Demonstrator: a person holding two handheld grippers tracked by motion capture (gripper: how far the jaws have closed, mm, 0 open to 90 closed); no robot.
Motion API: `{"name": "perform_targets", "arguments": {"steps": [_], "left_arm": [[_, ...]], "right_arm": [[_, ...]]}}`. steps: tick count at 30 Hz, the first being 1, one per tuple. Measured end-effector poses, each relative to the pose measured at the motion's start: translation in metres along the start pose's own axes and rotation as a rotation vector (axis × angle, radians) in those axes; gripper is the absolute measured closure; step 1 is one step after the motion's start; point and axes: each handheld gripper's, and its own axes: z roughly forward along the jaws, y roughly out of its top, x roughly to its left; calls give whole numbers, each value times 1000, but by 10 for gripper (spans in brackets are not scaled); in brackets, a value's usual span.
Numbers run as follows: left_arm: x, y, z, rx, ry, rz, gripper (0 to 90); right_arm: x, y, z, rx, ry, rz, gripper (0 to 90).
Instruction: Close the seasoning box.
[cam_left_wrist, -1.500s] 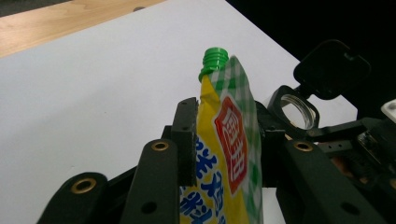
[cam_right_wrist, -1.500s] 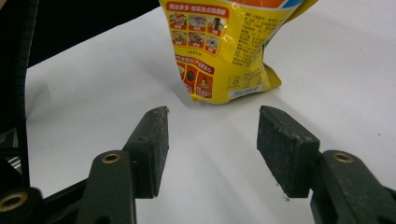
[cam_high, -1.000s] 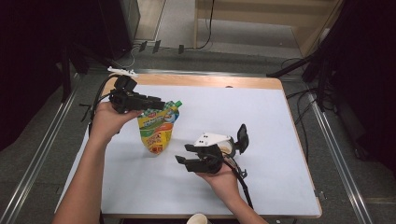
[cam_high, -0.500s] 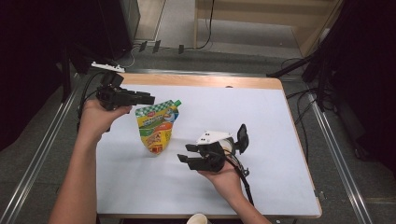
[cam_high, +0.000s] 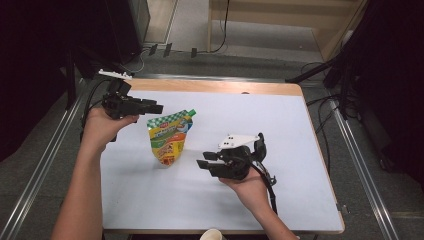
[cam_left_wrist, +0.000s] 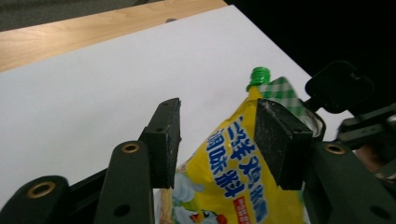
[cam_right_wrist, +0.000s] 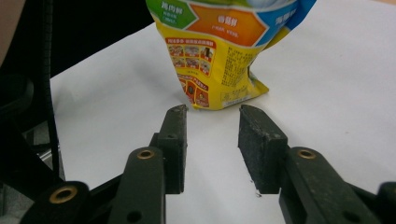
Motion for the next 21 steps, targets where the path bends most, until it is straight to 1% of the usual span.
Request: {"name": "perform_targets", "arguments": {"steps": [2,7,8,12,14,17,19,21], "left_arm": [[1,-1,1,0,3,-1,502],[6,-3,4,4,-10,-10,491],[6,-3,4,6,-3,-14,491],[8,-5,7,5,-5,-17,485],[9,-6,9,-1,8,-27,473],[10,-8,11,-11,31,-25,457],[10,-9,13,-16,32,-31,451],[11,-9,14,-14,34,-29,446]], "right_arm": [[-1,3,-6,-3,-5,-4,655],[-6,8,-21,-19,-16,-2,696],[-7,9,-24,-22,-22,-1,712],[-11,12,-34,-34,-37,-4,776],[-13,14,-38,-34,-44,-2,795],[-17,16,-44,-34,-45,13,826],[-20,16,-48,-34,-48,23,855],[-24,17,-51,-29,-53,22,876]]}}
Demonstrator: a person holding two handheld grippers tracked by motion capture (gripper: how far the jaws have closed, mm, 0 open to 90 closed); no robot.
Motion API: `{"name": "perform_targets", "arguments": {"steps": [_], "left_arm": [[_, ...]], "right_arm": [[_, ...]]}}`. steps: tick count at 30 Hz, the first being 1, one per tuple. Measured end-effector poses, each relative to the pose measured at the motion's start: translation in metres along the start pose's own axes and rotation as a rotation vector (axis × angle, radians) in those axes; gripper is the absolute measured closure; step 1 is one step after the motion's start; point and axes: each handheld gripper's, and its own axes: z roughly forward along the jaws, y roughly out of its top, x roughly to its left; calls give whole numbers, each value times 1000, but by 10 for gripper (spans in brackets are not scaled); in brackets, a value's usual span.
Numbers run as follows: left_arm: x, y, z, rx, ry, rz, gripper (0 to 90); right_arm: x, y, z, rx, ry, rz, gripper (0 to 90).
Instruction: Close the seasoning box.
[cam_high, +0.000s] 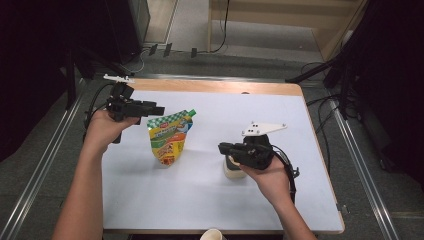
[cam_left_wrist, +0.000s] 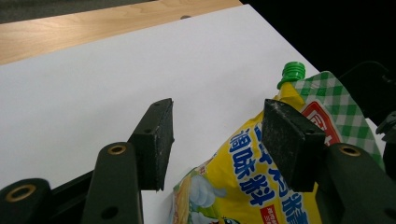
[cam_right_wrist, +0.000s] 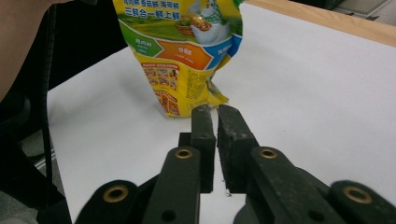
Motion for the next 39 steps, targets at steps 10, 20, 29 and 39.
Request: {"name": "perform_targets", "arguments": {"steps": [10,20,29,39], "left_arm": [[4,-2,3,1,6,-24,430],[3,-3,6,2,24,-28,409],[3,-3,8,6,24,-22,402],[1,-3,9,10,21,-13,400]], "right_arm": [[-18,2,-20,0,-33,34,900],[-33,2,-38,-1,-64,36,900],[-44,2,-55,-4,-90,57,900],[-58,0,-77,-19,-136,87,900]]}}
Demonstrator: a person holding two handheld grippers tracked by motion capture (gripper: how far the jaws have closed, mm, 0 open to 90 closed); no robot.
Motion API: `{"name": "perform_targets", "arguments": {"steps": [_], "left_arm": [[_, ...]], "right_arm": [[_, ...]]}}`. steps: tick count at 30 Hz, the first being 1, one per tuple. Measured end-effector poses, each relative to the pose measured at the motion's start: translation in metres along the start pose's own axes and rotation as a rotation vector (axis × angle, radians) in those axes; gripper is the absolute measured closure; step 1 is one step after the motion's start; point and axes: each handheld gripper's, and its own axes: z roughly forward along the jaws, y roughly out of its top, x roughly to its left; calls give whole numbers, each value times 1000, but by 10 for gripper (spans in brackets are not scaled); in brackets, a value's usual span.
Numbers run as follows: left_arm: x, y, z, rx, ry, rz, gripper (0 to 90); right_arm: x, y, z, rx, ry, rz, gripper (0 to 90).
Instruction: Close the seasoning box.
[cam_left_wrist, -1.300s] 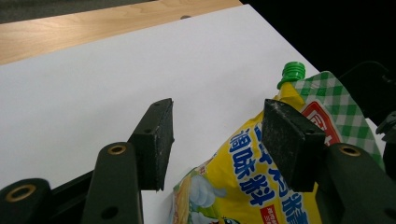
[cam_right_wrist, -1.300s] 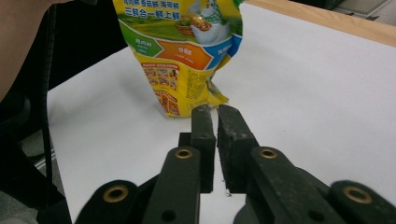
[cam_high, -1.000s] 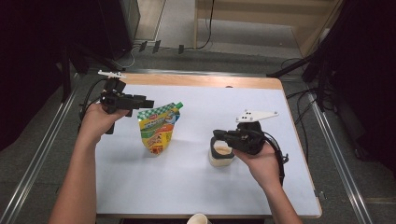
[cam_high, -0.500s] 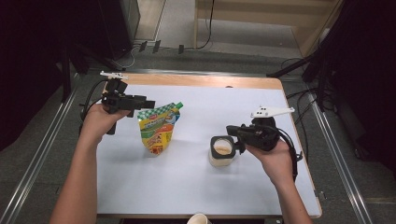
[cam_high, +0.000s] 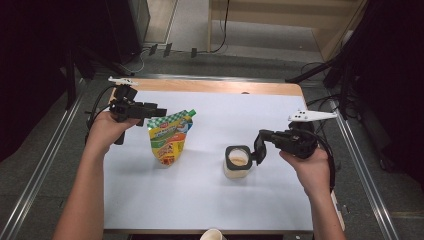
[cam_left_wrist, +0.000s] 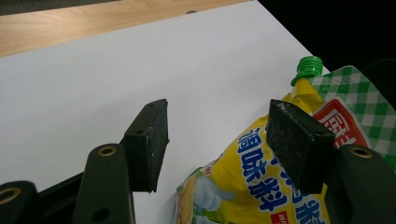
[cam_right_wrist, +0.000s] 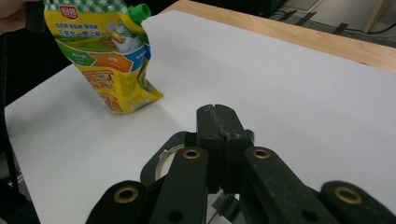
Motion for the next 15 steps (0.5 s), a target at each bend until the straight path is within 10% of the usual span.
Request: {"name": "perform_targets", "arguments": {"steps": [15], "left_arm": [[-1,0,0,3,-5,6,396]], "right_arm": [[-21,-12,6,43,-51,41,900]]}}
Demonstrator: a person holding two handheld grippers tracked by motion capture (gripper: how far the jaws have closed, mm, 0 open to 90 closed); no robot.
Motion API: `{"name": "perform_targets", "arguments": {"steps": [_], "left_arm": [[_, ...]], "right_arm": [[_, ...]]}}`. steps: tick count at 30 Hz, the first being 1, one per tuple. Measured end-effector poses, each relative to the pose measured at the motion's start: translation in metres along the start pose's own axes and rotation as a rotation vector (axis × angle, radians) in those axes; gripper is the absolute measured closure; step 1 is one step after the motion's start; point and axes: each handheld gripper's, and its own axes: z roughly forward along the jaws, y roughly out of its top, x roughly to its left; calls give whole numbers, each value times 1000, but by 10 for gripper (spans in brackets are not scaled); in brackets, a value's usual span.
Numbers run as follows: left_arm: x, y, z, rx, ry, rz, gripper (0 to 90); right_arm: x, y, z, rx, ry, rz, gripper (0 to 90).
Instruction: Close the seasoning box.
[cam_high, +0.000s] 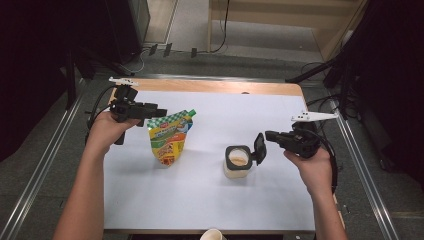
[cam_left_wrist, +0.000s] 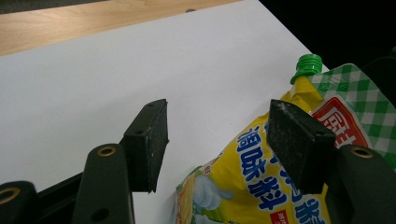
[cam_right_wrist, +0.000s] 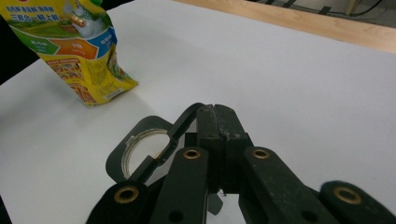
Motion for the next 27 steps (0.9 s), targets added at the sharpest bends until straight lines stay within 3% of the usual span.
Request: {"name": "perform_targets", "arguments": {"steps": [10,27], "left_arm": [[1,0,1,1,3,-2,403],[1,0,2,1,-3,-4,398]], "right_arm": [[5,-3,12,30,13,-9,900],[16,-5,27,23,74,-35,900]]}}
